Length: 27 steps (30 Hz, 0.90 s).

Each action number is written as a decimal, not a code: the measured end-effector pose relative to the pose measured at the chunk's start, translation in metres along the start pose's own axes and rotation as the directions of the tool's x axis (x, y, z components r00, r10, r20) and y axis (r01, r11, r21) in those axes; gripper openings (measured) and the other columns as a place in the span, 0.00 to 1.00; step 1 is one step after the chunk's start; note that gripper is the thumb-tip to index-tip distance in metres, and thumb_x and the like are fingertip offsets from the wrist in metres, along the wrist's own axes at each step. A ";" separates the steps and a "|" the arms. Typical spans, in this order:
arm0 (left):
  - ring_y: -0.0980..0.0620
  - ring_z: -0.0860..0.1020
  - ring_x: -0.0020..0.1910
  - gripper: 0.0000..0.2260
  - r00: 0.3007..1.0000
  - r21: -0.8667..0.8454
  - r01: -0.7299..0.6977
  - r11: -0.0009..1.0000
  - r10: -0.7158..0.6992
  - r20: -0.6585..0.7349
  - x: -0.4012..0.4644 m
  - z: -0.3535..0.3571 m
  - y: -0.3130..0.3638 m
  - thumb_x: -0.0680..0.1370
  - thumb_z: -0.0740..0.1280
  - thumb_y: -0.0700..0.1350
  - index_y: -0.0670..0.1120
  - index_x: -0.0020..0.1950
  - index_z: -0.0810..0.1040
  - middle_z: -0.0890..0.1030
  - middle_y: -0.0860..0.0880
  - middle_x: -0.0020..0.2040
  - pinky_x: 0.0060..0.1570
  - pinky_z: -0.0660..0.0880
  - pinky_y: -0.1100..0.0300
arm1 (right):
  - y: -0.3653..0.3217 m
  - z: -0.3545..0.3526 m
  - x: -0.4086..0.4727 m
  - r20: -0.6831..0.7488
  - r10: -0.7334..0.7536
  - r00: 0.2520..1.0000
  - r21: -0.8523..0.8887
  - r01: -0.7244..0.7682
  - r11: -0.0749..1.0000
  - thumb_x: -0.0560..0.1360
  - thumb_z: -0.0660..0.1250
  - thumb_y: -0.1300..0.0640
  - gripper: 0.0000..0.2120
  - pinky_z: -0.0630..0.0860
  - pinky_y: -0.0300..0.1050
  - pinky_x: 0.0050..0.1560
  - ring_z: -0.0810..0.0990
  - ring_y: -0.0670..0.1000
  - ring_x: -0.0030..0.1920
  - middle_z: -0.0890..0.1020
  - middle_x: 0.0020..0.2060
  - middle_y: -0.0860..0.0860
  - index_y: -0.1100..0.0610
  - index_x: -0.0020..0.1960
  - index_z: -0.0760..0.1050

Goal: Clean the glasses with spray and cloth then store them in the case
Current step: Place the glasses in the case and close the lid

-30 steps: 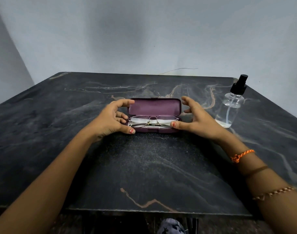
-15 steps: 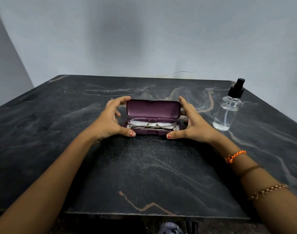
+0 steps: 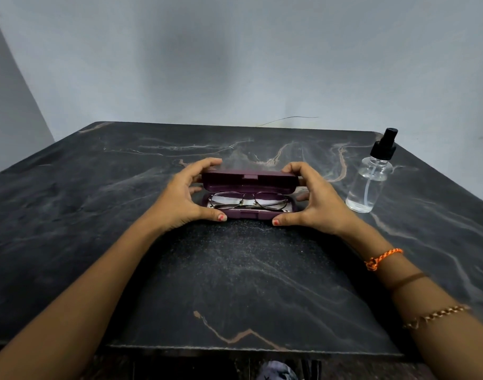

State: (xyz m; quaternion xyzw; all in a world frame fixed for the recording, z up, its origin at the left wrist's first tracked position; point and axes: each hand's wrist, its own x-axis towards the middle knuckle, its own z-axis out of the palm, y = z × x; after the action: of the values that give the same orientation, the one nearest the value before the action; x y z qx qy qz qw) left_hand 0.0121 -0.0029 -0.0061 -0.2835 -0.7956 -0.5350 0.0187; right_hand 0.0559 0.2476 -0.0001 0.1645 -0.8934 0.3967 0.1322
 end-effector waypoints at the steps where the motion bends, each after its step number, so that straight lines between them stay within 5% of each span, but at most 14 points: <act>1: 0.58 0.71 0.60 0.36 1.000 0.000 -0.010 1.000 0.010 0.001 -0.001 0.000 0.001 0.56 0.78 0.42 0.58 0.61 0.70 0.72 0.54 0.59 0.62 0.68 0.61 | -0.002 0.000 -0.001 0.003 -0.010 1.000 -0.017 0.010 1.000 0.57 0.80 0.59 0.35 0.72 0.40 0.54 0.73 0.50 0.58 0.73 0.57 0.54 0.55 0.59 0.67; 5: 0.57 0.74 0.58 0.28 0.997 0.099 -0.076 0.992 0.077 -0.005 -0.002 -0.001 0.002 0.59 0.78 0.39 0.56 0.55 0.75 0.75 0.52 0.56 0.61 0.69 0.62 | -0.007 -0.002 -0.004 0.042 -0.078 0.996 -0.109 0.083 0.991 0.61 0.78 0.55 0.32 0.70 0.35 0.51 0.72 0.48 0.55 0.73 0.55 0.53 0.51 0.62 0.71; 10: 0.58 0.74 0.55 0.23 0.987 0.247 -0.159 0.956 0.162 0.008 -0.003 0.001 0.002 0.62 0.78 0.38 0.54 0.52 0.77 0.77 0.54 0.52 0.56 0.69 0.72 | -0.012 0.001 -0.006 0.097 -0.106 0.990 -0.227 0.126 0.966 0.64 0.76 0.54 0.25 0.69 0.46 0.54 0.72 0.54 0.54 0.74 0.52 0.53 0.49 0.60 0.74; 14: 0.57 0.72 0.57 0.23 0.983 0.304 -0.179 0.936 0.182 0.018 -0.004 0.001 0.004 0.63 0.78 0.39 0.53 0.54 0.77 0.76 0.53 0.53 0.57 0.67 0.68 | -0.012 0.000 -0.006 0.090 -0.118 0.989 -0.258 0.138 0.956 0.64 0.76 0.54 0.26 0.68 0.47 0.56 0.72 0.55 0.53 0.75 0.53 0.53 0.49 0.60 0.75; 20: 0.56 0.72 0.59 0.27 0.966 0.396 -0.258 0.882 0.240 0.094 -0.004 0.006 0.005 0.63 0.78 0.40 0.43 0.61 0.76 0.75 0.51 0.58 0.60 0.61 0.78 | -0.015 0.002 -0.006 0.094 -0.181 0.979 -0.261 0.199 0.944 0.64 0.76 0.56 0.25 0.72 0.54 0.60 0.76 0.54 0.58 0.79 0.57 0.54 0.55 0.59 0.76; 27: 0.48 0.74 0.59 0.26 0.930 0.471 -0.363 0.804 0.340 0.136 -0.004 0.007 0.007 0.63 0.77 0.39 0.37 0.60 0.75 0.79 0.39 0.57 0.62 0.68 0.58 | -0.014 0.002 -0.007 0.109 -0.272 0.956 -0.349 0.293 0.890 0.66 0.74 0.56 0.24 0.75 0.54 0.58 0.78 0.54 0.59 0.80 0.58 0.56 0.57 0.61 0.75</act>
State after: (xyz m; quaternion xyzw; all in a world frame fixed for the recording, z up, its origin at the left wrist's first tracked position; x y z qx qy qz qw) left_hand 0.0212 0.0033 -0.0047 -0.4239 -0.8384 -0.2971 0.1707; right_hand 0.0676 0.2388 0.0052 0.2768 -0.9210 0.1973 0.1906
